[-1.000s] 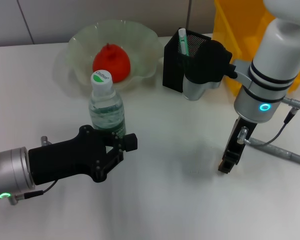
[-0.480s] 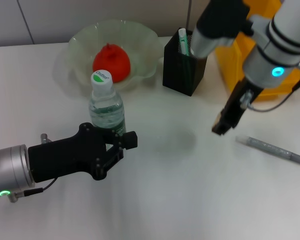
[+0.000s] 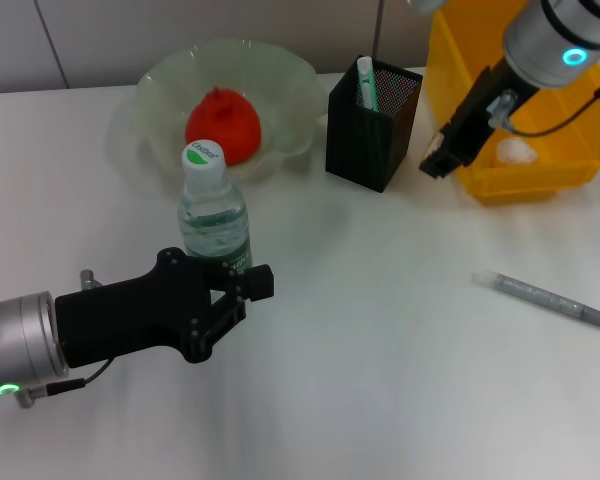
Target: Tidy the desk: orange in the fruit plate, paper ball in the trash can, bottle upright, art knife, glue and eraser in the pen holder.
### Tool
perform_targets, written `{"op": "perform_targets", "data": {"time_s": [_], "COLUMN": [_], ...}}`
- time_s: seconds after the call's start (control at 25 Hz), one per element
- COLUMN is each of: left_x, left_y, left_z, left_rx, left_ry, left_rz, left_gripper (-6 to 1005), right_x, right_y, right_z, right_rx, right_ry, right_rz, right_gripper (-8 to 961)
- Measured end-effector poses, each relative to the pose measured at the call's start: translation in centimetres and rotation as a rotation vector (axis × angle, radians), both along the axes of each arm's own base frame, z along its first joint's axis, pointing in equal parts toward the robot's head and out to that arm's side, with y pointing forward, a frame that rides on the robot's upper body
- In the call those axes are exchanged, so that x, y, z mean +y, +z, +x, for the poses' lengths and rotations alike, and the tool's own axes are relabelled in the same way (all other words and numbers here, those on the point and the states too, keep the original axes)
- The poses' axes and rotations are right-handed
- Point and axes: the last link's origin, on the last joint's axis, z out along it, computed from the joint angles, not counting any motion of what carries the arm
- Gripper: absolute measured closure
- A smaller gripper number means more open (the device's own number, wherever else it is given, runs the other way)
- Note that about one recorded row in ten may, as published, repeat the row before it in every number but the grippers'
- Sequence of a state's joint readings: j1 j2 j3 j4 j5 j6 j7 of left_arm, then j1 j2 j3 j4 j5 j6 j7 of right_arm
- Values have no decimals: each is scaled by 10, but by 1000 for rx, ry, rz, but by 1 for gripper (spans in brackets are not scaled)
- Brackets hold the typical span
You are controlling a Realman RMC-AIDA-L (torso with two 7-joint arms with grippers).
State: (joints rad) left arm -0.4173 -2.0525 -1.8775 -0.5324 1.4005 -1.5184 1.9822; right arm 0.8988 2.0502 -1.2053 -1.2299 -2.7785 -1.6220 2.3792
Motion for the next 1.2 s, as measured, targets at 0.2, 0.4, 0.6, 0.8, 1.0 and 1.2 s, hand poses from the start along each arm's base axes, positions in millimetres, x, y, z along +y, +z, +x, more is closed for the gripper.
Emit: {"op": "perform_targets", "data": {"time_s": [0.2,0.4,0.6,0.8,1.0,1.2], "left_x": [-1,-2,-2,0,1,1], "left_y": [0,0,0,2,3,4], "left_z": [0,-2,-2,-2,-3,-4], "left_rx": [-1,-4,-5,-10,-12,-12], "left_ry": [1,7,10,15,22,25], "left_rz": [-1,0,1,12,21,23], "left_gripper": [985,985,984,984,985,984], "right_x": [11,24,36,45,55,63], "right_y": [6,14,18,17,17,16], "right_z": [-5,-6,-6,-6,-5,-2], "right_rx": [21,62,96,112,148,195], "right_ry": [39,58,94,124,131,138], "right_rz": [39,71,108,135,153,155], "right_gripper": [542,541,541,542,541,542]}}
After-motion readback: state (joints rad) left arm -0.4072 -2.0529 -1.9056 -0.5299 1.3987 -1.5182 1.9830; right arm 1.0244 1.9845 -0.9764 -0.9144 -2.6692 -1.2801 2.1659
